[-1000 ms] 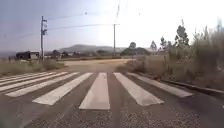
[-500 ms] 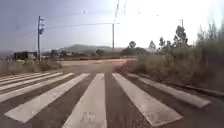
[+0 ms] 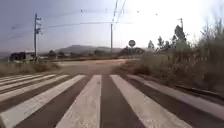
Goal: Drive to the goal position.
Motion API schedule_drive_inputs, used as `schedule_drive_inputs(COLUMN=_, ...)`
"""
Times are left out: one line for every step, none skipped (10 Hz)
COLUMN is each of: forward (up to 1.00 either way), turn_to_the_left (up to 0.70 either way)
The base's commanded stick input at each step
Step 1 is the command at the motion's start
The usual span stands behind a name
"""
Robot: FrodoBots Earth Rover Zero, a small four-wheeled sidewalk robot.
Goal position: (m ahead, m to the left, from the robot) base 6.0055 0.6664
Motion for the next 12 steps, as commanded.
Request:
schedule_drive_inputs(forward=1.0, turn_to_the_left=0.0)
schedule_drive_inputs(forward=1.0, turn_to_the_left=0.0)
schedule_drive_inputs(forward=1.0, turn_to_the_left=0.0)
schedule_drive_inputs(forward=1.0, turn_to_the_left=0.0)
schedule_drive_inputs(forward=1.0, turn_to_the_left=0.0)
schedule_drive_inputs(forward=1.0, turn_to_the_left=0.0)
schedule_drive_inputs(forward=1.0, turn_to_the_left=0.0)
schedule_drive_inputs(forward=1.0, turn_to_the_left=0.0)
schedule_drive_inputs(forward=1.0, turn_to_the_left=0.0)
schedule_drive_inputs(forward=1.0, turn_to_the_left=0.0)
schedule_drive_inputs(forward=1.0, turn_to_the_left=0.0)
schedule_drive_inputs(forward=1.0, turn_to_the_left=0.0)
